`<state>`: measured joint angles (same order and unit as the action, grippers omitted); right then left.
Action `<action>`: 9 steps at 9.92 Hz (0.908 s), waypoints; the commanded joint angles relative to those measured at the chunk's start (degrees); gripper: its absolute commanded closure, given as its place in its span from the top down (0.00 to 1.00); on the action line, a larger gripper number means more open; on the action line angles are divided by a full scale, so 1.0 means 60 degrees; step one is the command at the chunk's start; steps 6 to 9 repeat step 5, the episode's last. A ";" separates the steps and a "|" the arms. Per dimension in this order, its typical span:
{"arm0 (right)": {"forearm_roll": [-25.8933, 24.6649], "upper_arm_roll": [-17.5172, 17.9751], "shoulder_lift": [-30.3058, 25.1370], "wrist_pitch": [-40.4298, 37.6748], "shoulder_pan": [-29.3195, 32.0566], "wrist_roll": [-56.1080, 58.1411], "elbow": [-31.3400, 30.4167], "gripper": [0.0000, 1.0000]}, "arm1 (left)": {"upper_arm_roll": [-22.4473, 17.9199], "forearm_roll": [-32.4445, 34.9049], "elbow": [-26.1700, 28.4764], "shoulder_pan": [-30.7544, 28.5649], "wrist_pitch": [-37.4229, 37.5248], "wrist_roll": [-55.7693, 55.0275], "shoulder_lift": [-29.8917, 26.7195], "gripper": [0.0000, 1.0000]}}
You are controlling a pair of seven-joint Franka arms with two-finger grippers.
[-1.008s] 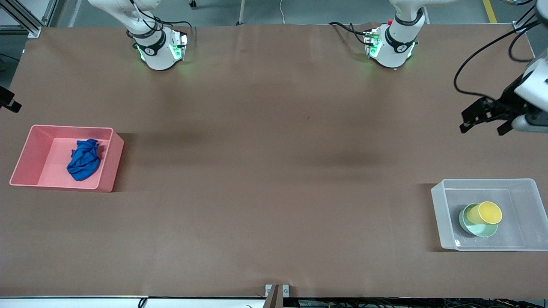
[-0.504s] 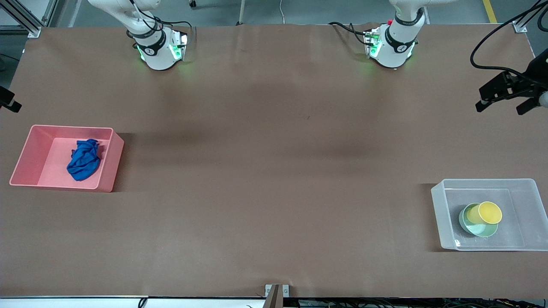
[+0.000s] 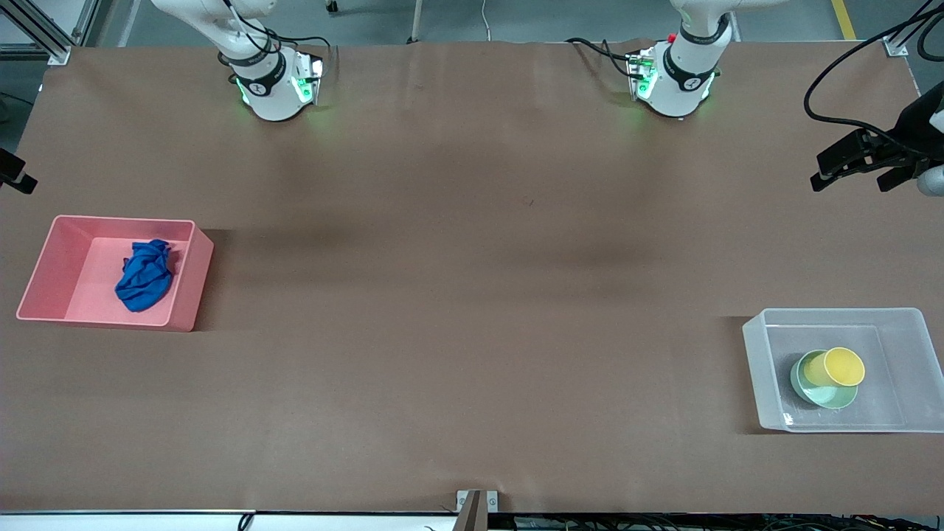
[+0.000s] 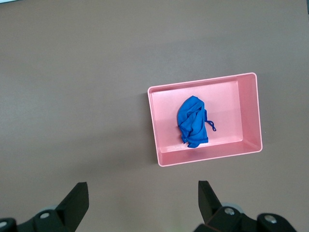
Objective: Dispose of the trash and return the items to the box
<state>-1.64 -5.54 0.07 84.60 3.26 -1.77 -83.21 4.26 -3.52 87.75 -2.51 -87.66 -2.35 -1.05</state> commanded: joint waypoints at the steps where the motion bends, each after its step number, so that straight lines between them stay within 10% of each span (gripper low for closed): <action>1: 0.0113 0.0030 -0.0188 -0.0009 0.0028 0.0002 -0.0180 1.00 | 0.0067 0.0482 0.0214 0.0022 -0.0067 -0.0121 0.0117 1.00; 9: 0.0113 0.0030 -0.0188 0.0006 0.0028 0.0002 -0.0180 1.00 | 0.0243 0.0529 0.0155 -0.0007 -0.0097 -0.0136 0.0160 1.00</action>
